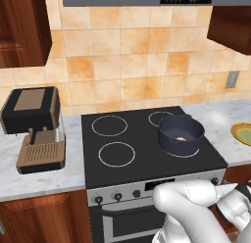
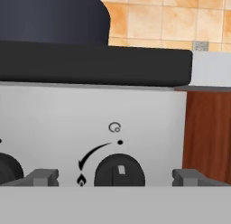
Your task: Retrieve the frozen meat and place it in the pot on a burner. Then turn the burner on.
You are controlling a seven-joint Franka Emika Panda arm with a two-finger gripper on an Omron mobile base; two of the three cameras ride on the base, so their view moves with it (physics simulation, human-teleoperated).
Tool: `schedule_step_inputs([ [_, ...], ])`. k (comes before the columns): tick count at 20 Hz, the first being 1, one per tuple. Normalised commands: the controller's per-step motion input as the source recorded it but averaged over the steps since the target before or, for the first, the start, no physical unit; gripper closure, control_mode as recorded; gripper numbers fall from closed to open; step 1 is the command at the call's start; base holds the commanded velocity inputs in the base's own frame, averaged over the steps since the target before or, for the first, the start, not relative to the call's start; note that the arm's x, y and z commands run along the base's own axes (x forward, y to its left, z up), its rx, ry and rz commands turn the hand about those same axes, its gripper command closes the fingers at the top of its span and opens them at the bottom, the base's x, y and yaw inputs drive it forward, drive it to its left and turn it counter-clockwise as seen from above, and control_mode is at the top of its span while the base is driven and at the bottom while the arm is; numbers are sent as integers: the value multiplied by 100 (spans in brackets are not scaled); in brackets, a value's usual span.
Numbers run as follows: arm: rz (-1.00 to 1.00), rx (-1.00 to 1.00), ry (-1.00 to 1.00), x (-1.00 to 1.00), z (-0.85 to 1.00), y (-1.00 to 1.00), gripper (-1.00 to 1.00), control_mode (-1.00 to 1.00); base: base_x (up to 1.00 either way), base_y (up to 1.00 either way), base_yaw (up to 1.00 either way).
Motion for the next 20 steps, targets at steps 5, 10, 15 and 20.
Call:
schedule_step_inputs([
  [5, 0, 0, 0, 12, -5, 0, -100, -100, 0, 0, 0],
  [10, 0, 0, 0, 10, -7, 0, -100, -100, 0, 0, 0],
  [15, 0, 0, 0, 3, -4, 0, -100, -100, 0, 0, 0],
  [20, 0, 0, 0, 0, 0, 0, 100, -100, 0, 0, 0],
])
